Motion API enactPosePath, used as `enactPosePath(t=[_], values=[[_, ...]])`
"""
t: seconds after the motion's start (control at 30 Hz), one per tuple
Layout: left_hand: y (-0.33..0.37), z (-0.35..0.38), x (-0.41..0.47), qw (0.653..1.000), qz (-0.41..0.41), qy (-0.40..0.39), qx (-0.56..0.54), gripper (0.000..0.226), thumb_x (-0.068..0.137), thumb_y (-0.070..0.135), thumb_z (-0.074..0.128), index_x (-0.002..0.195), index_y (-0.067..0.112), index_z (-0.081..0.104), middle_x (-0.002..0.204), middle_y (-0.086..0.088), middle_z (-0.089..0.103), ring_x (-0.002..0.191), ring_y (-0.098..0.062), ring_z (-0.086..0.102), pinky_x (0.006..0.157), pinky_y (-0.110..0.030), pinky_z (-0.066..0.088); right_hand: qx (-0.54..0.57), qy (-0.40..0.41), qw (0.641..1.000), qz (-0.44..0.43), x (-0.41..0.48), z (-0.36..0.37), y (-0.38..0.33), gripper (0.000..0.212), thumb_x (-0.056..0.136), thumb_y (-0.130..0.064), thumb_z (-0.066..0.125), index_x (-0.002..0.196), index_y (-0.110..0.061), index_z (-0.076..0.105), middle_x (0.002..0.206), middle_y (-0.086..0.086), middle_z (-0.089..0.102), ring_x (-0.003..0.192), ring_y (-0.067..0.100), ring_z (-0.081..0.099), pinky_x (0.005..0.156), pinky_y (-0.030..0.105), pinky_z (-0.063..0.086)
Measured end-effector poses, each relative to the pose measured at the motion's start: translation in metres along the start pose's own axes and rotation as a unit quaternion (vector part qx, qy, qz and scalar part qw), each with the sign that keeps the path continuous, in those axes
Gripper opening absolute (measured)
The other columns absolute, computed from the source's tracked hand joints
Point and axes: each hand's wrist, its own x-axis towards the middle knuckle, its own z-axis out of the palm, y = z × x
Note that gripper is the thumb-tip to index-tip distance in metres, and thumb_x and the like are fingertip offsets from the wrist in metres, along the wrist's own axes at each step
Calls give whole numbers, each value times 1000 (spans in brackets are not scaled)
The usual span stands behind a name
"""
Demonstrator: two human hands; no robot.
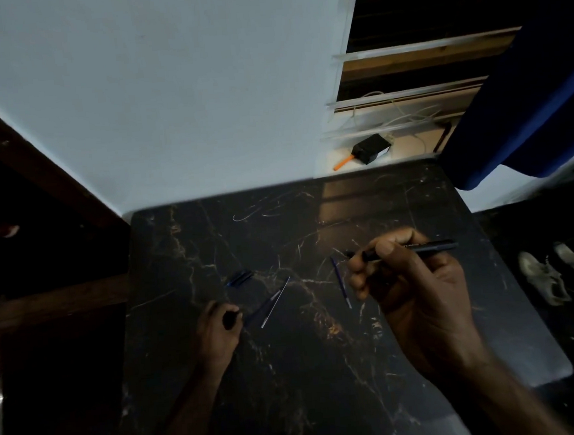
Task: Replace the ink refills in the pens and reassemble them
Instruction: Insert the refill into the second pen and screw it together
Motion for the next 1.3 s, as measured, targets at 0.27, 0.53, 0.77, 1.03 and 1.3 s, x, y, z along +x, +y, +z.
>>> enactPosePath(t=[0.27,0.53,0.77,1.03,1.3], values=[[5,2,-9,999,33,-25,-18,20,79,17,85,94,19,72,99,1,64,80,-11,63,70,-22,55,-6,1,1000,4,-4,-5,-4,13,87,-16,69,84,-5,65,80,21,69,66,26,67,58,32,56],[5,14,-15,998,41,-46,20,18,76,14,88,86,20,74,97,4,64,83,-12,64,72,-31,60,-6,1,1000,-1,-3,-7,-3,9,90,-11,63,84,-4,64,79,19,70,66,25,67,57,32,56],[10,5,2,998,4,-54,44,25,78,11,86,98,20,74,88,2,74,82,-20,69,72,-35,57,-15,10,999,29,-1,-29,14,11,90,-9,60,91,1,61,85,23,68,71,29,66,61,34,56],[32,-1,16,983,43,-95,154,17,71,24,73,84,24,63,80,0,66,74,-24,65,62,-37,55,-32,54,994,86,-6,-51,59,33,77,-28,82,86,-1,65,83,24,70,69,29,68,60,35,57],[114,49,-33,970,89,-210,83,26,90,51,68,107,33,63,109,11,63,97,-7,58,83,-25,50,-45,76,990,107,-4,-63,66,9,92,-5,56,92,2,61,85,24,70,71,30,67,61,35,57]])
